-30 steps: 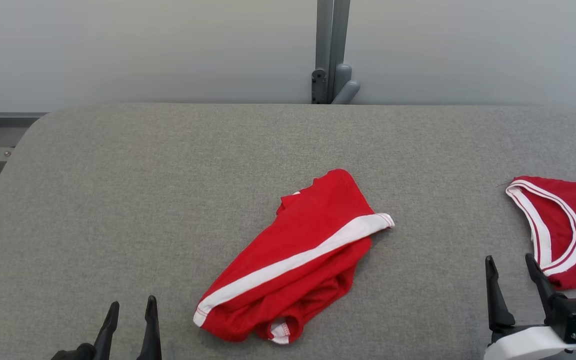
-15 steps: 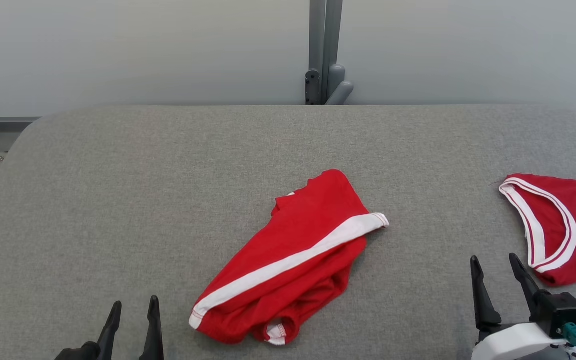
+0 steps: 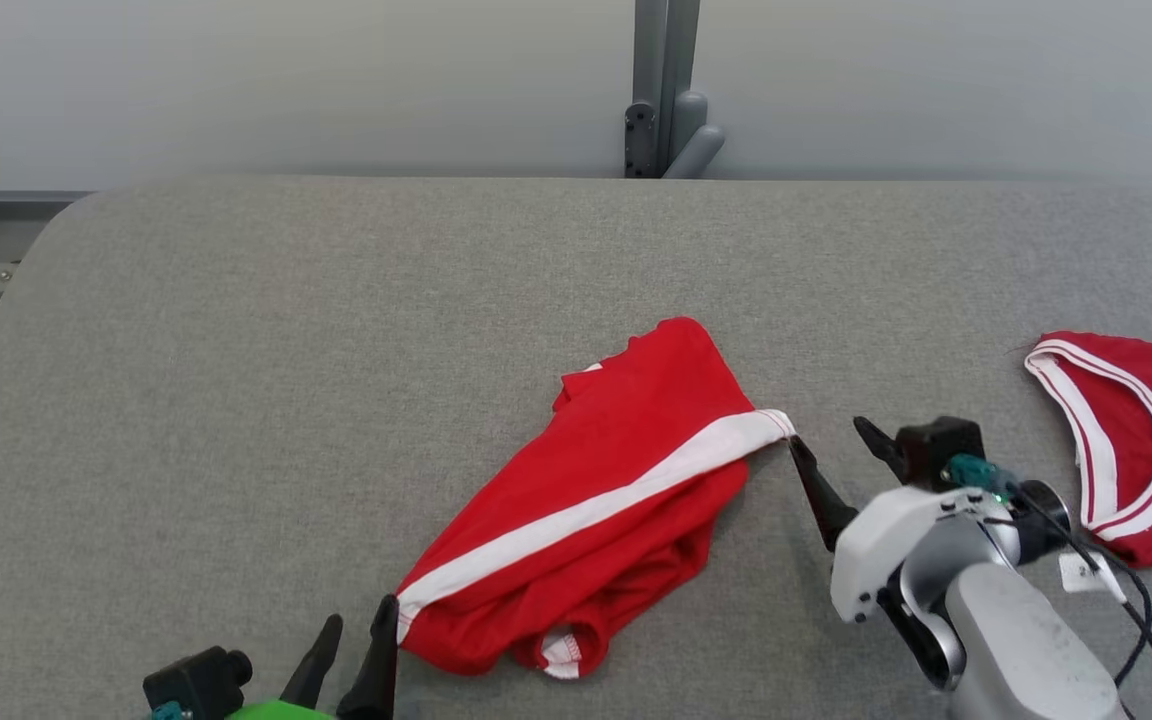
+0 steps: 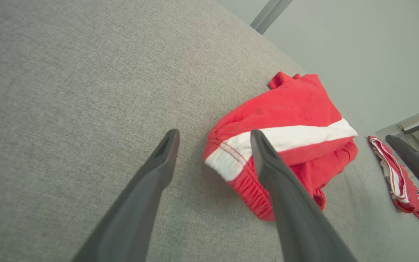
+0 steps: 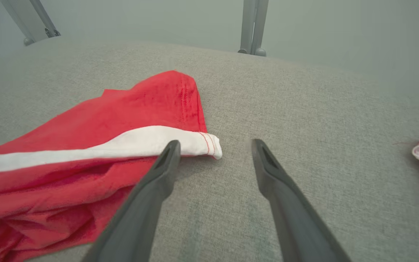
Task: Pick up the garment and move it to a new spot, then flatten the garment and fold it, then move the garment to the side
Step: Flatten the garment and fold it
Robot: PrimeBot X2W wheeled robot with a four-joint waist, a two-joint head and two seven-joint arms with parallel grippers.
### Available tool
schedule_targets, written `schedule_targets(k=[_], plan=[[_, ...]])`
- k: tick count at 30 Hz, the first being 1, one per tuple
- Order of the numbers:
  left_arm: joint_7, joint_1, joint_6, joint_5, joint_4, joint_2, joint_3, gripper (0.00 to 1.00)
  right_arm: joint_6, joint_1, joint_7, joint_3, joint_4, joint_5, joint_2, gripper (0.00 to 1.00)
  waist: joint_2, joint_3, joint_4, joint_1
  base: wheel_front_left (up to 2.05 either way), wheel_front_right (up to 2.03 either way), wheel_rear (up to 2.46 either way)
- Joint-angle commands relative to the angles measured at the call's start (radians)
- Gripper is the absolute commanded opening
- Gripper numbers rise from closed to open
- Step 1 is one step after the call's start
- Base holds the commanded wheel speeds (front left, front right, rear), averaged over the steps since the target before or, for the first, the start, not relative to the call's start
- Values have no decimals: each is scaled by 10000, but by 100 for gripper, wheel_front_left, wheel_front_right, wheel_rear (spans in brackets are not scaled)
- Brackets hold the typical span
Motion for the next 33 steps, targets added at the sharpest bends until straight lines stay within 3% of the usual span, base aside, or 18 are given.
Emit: schedule_targets(k=[1, 5, 11, 29, 30, 31, 32, 33], plan=[[523, -102, 129, -390, -366, 24, -110, 100, -6, -605, 426, 258, 341, 209, -51, 100, 34, 270, 211, 0, 0, 0, 0], [1456, -149, 368, -1017, -1004, 19, -308, 100, -6, -1526, 1186, 757, 1077, 409, -137, 100, 34, 585, 438, 0, 0, 0, 0], [2134, -368, 507, -1406, -1383, 18, -481, 100, -6, -2380, 1491, 909, 2121, 255, -193, 100, 34, 952, 691, 0, 0, 0, 0], [2275, -781, 348, -1638, -1147, 24, -805, 100, -1, -3240, 1175, 1800, 4148, 730, -33, 99, 34, 1398, 790, 0, 0, 0, 0], [2277, -785, 341, -1644, -1139, 24, -824, 100, -1, -3269, 1140, 1853, 4202, 773, -47, 79, 34, 1397, 784, 0, 0, 0, 0], [2280, -786, 344, -1649, -1130, 24, -845, 100, -3, -3288, 1108, 1899, 4249, 811, -57, 66, 34, 1392, 779, 0, 0, 0, 0], [2284, -780, 341, -1654, -1125, 24, -865, 100, -3, -3302, 1069, 1940, 4301, 853, -64, 53, 34, 1382, 773, 0, 0, 0, 0], [2294, -765, 341, -1658, -1127, 24, -884, 100, -3, -3301, 1067, 1979, 4345, 912, -69, 47, 34, 1370, 767, 0, 0, 0, 0]])
